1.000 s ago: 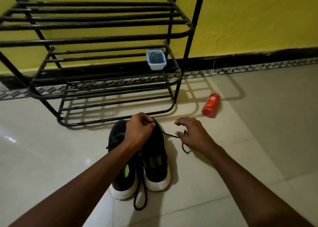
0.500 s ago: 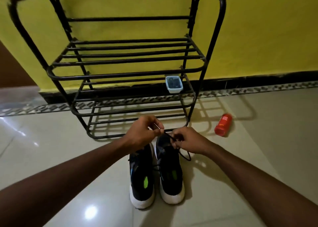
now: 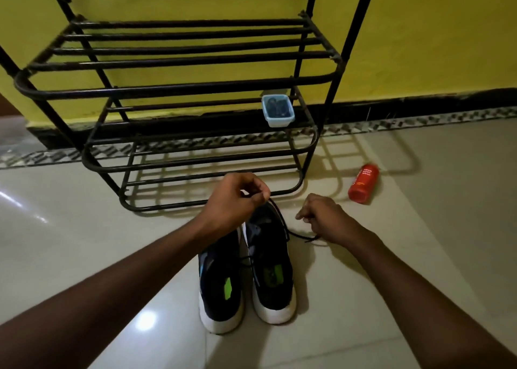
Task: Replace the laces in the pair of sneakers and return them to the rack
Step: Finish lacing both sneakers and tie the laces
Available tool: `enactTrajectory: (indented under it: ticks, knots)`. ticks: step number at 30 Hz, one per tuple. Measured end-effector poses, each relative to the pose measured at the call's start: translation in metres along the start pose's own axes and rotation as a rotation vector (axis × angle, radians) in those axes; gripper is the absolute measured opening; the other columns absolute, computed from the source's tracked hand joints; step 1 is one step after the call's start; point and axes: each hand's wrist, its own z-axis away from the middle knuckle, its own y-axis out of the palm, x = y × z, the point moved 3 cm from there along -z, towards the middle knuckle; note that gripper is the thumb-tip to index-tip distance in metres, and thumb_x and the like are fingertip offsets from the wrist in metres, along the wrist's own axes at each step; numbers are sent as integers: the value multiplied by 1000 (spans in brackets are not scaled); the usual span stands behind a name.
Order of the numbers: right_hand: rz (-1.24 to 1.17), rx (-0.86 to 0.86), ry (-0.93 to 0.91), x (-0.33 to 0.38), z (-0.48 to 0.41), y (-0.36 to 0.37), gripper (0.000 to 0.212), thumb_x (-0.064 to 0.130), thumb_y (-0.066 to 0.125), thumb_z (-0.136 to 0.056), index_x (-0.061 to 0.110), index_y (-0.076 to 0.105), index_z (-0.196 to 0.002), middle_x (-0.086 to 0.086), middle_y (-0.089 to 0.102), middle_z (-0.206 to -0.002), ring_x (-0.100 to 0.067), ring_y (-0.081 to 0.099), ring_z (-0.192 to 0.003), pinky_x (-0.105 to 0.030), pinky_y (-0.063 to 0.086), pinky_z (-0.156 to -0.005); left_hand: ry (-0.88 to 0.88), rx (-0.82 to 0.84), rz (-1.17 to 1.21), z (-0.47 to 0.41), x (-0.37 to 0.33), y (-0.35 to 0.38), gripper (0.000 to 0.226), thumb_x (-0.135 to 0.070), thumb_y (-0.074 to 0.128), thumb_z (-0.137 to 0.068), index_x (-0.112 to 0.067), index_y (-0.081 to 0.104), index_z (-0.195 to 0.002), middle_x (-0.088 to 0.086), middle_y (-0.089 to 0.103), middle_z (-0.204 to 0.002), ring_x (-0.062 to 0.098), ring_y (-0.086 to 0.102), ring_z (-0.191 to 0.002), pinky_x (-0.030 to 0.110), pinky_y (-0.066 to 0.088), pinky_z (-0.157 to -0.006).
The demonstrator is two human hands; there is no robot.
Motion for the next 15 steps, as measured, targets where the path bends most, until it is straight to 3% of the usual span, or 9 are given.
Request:
enactTrajectory:
  ticks: [2, 3, 5, 6, 9, 11, 13, 15]
  knots:
    - [-29, -2, -21, 11, 5, -2, 54, -9, 53, -77, 35, 73, -101, 3, 68, -122, -21, 60, -120, -39, 48, -99, 35, -15, -17, -1, -9, 1, 12, -15, 68, -95, -23, 72, -87, -6, 71, -84, 0, 62, -66, 22, 49, -58]
    - [8, -29, -38, 17, 9, -3, 60, -10, 53, -77, 33, 71, -115, 5, 59, -137, -19, 51, -131, -39, 42, -104, 53, -20, -25, -1, -14, 2, 11, -16, 68, -95, -23, 72, -87, -7, 71, -84, 3, 64, -66, 25, 53, -57]
    - [87, -101, -79, 26, 13, -7, 59, -4, 60, -80, 34, 64, -125, 11, 38, -151, -16, 30, -143, -42, 30, -102, 73, -34, -44, 1, -21, 1, 9, -18, 68, -95, -24, 73, -89, -8, 71, -86, 8, 67, -68, 30, 58, -60]
    - [84, -114, -85, 27, 16, -9, 50, 3, 66, -82, 33, 65, -122, 11, 37, -150, -16, 30, -142, -43, 30, -100, 78, -42, -48, 2, -23, 0, 8, -18, 68, -95, -23, 73, -90, -7, 71, -88, 10, 68, -71, 33, 60, -61]
    - [105, -87, 3, 23, 22, -13, 24, 36, 77, -82, 29, 70, -104, 4, 44, -128, -20, 39, -127, -42, 34, -93, 75, -45, -34, 6, -26, -2, 7, -18, 69, -94, -22, 73, -92, -6, 72, -91, 13, 70, -77, 41, 62, -65]
    - [253, -126, 61, 18, 24, -14, 27, 51, 71, -84, 25, 73, -90, 2, 43, -114, -21, 37, -119, -43, 33, -90, 74, -36, -46, 8, -26, -2, 7, -18, 70, -94, -22, 73, -90, -6, 72, -89, 15, 70, -72, 44, 62, -65]
    - [210, -124, 96, 5, 23, -12, 34, 51, 68, -87, 22, 66, -70, 1, 46, -93, -21, 45, -101, -38, 37, -83, 70, -30, -43, 10, -24, -2, 8, -18, 70, -94, -23, 73, -89, -5, 72, -87, 15, 69, -68, 44, 62, -64]
    - [-6, -53, 135, -11, 27, -9, 42, 42, 73, -86, 22, 49, -57, 2, 44, -70, -18, 49, -69, -29, 36, -62, 58, -30, -28, 12, -23, -2, 9, -17, 70, -94, -22, 73, -87, -4, 72, -87, 17, 69, -67, 44, 62, -62]
